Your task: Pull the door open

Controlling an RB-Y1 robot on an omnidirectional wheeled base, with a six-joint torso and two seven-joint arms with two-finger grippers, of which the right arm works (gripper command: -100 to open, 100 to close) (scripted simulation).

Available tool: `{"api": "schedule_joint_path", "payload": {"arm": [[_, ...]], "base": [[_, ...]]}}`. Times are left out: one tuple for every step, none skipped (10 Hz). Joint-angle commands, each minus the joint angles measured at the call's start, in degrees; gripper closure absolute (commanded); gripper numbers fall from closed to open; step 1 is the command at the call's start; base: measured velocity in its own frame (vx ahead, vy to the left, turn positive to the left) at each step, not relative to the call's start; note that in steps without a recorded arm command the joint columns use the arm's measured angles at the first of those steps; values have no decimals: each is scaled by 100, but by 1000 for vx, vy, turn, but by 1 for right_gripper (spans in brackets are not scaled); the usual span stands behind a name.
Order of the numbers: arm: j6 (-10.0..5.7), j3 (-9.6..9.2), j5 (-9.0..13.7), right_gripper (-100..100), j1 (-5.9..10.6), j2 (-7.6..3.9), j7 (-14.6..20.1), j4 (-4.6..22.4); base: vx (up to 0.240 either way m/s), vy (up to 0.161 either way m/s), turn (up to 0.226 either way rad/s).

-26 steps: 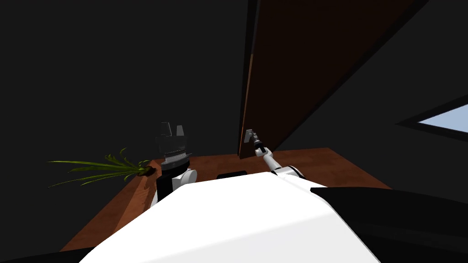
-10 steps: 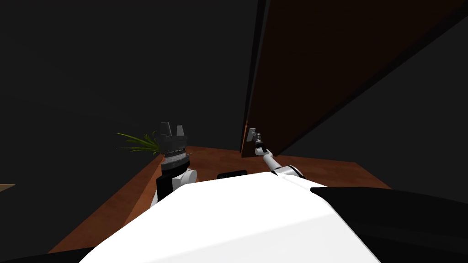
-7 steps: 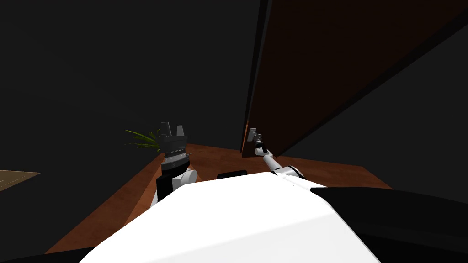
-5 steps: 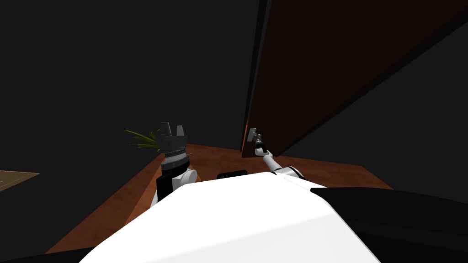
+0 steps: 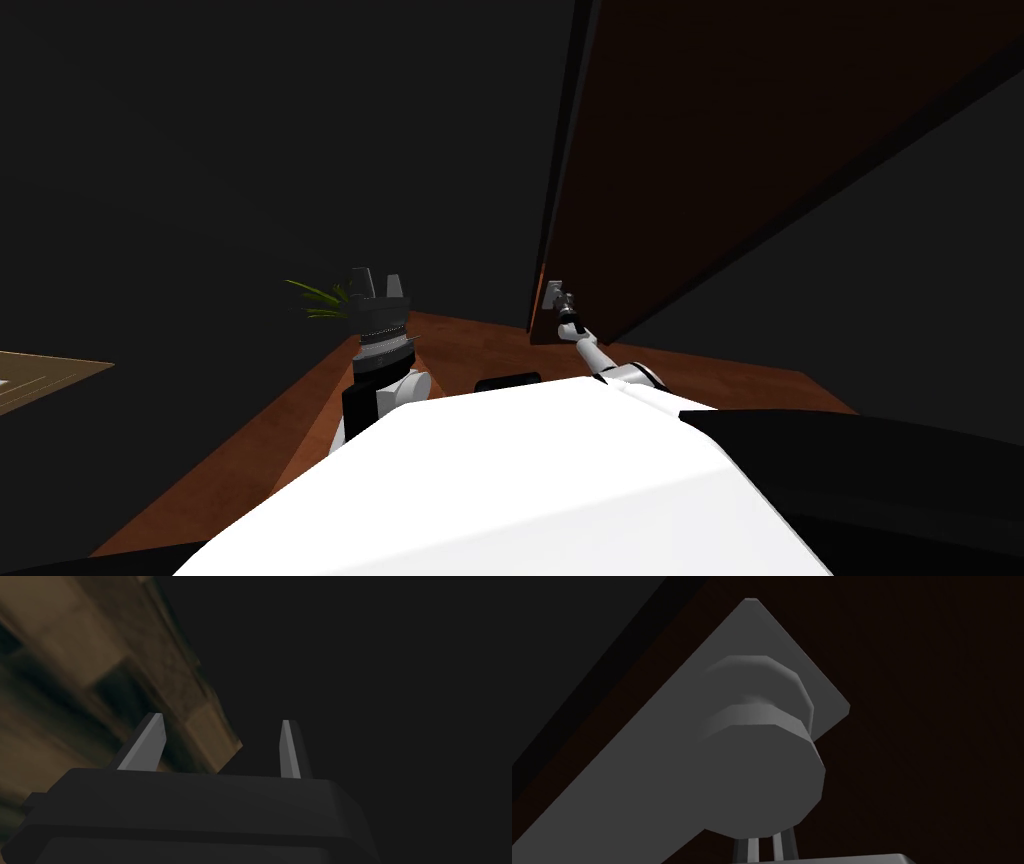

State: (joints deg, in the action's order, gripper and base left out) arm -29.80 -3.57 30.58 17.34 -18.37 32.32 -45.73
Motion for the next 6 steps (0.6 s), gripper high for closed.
{"api": "schedule_joint_path", "payload": {"arm": [[-123,-39,62,100,158,26,142,66],[-111,-45,215,100,166,23,338,76],[-100,-50,365,100,173,21,492,86],[3,-55,467,-100,45,109,567,23],[18,-70,539,-100,43,143,657,-10],[18,-70,539,-100,43,143,657,-10]], "base": [[-37,-32,69],[-41,-26,104],[-65,-45,157],[-88,-62,45],[-117,-50,0],[-83,-33,-52]]}}
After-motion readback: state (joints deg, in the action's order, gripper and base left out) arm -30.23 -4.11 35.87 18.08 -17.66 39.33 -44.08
